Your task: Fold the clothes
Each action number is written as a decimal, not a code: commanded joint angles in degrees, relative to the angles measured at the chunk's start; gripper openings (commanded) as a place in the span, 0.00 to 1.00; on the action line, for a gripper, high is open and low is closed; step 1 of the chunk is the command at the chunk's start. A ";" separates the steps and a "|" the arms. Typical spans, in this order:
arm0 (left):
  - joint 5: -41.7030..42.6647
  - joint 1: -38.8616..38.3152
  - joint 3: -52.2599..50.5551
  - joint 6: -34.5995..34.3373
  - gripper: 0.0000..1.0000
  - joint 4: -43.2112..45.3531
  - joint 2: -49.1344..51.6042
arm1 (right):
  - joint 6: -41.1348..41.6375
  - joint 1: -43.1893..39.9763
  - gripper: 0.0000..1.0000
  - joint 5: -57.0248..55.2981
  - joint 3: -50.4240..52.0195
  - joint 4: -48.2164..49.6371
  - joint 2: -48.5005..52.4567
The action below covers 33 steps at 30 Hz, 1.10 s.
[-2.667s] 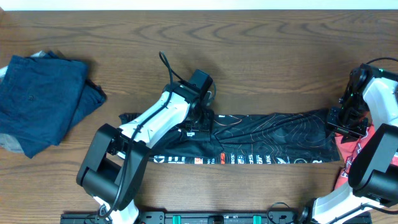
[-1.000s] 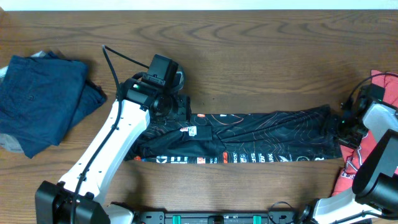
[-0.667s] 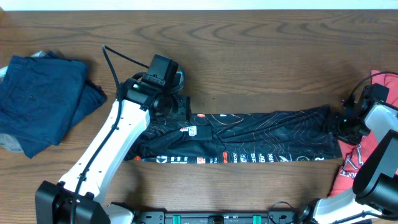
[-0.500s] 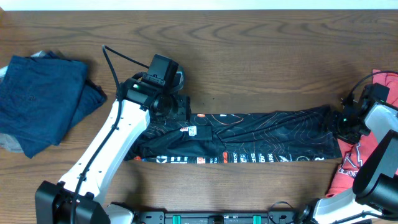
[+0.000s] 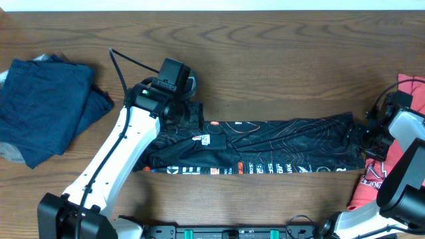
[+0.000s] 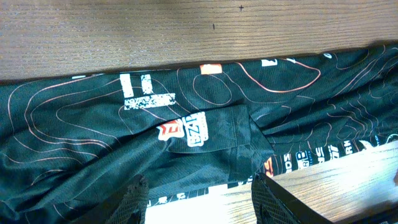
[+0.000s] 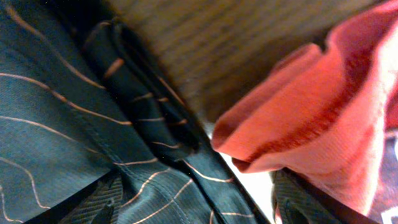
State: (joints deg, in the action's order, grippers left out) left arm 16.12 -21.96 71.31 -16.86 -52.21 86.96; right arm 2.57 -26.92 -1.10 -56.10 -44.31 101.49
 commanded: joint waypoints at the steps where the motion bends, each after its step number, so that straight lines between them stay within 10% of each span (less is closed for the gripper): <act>1: -1.03 0.20 0.81 0.50 0.55 -0.24 0.00 | 3.10 -0.85 0.80 -6.54 1.84 0.46 2.71; 17: -1.86 0.20 0.81 0.50 0.55 -0.26 0.00 | -9.11 -0.76 0.86 20.57 -0.33 1.77 2.67; 33: -1.86 0.20 0.81 0.50 0.55 -0.31 0.00 | -8.83 -0.76 0.66 14.25 -0.31 1.27 2.67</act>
State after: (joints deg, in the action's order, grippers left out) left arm 14.94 -21.96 71.31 -16.84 -52.29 86.96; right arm -6.04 -27.51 15.22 -57.39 -42.78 102.08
